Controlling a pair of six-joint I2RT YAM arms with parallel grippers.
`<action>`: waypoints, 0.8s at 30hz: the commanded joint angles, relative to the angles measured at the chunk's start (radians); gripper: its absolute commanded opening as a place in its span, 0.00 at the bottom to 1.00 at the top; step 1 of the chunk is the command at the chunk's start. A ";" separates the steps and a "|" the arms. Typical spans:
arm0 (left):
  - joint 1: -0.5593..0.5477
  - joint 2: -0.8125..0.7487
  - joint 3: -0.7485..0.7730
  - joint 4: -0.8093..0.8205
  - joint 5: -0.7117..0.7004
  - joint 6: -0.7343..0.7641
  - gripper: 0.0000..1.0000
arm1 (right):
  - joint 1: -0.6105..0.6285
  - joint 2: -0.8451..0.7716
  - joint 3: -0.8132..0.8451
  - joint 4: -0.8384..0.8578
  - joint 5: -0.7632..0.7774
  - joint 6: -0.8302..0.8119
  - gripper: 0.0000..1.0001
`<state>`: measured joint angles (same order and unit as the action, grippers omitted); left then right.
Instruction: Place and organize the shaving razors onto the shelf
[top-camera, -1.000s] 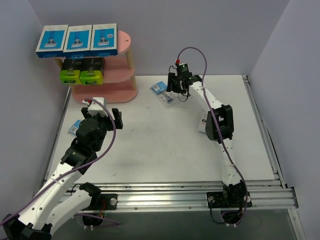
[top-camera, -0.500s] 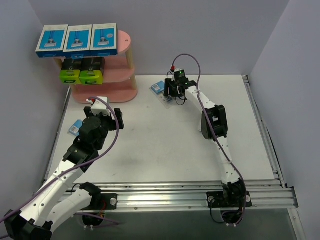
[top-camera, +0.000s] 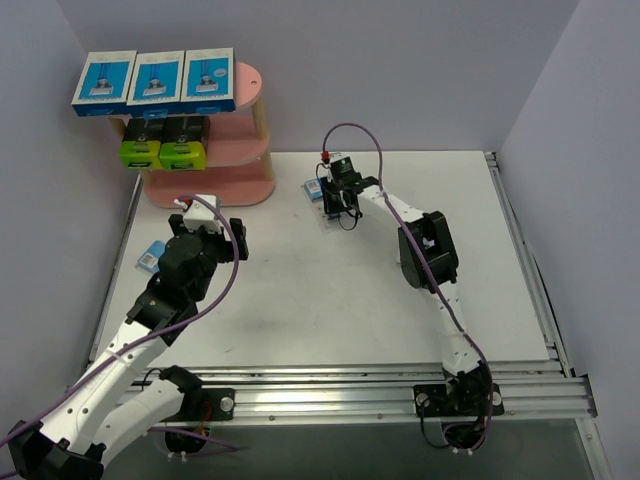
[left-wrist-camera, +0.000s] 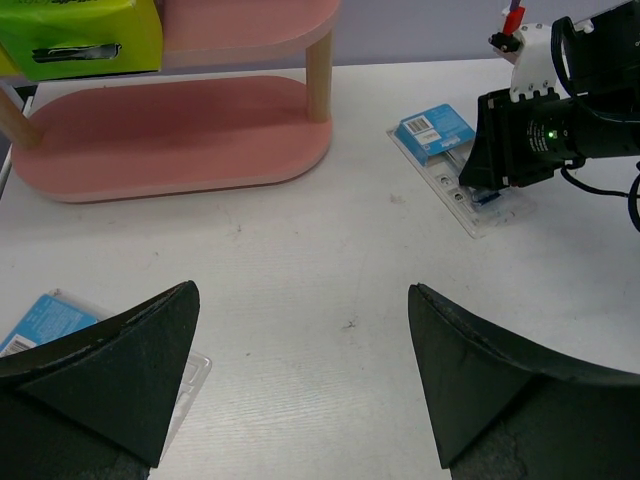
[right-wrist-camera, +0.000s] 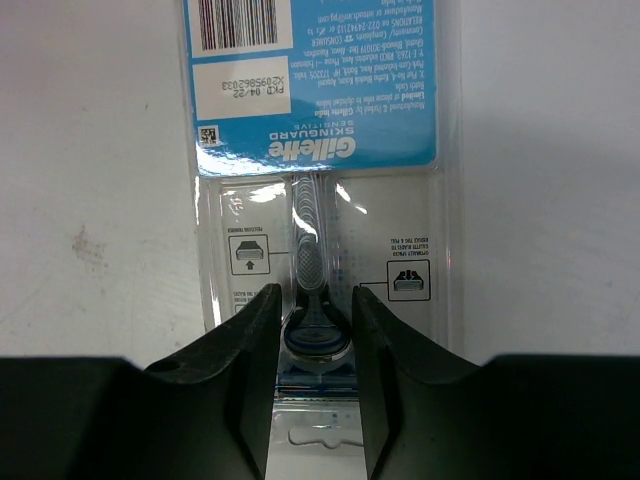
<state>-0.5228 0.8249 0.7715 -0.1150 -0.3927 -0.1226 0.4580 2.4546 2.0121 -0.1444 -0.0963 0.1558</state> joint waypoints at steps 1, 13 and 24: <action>-0.005 -0.001 0.037 0.021 -0.009 0.014 0.94 | 0.044 -0.038 -0.119 -0.193 0.061 -0.001 0.08; -0.005 -0.001 0.026 0.029 -0.040 0.024 0.94 | 0.309 -0.354 -0.564 -0.049 0.090 0.517 0.00; -0.005 0.013 0.031 0.014 -0.055 0.043 0.94 | 0.531 -0.531 -0.677 0.098 0.150 0.775 0.57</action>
<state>-0.5228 0.8310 0.7715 -0.1150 -0.4217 -0.0990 1.0050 2.0235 1.3666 -0.0654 0.0475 0.8406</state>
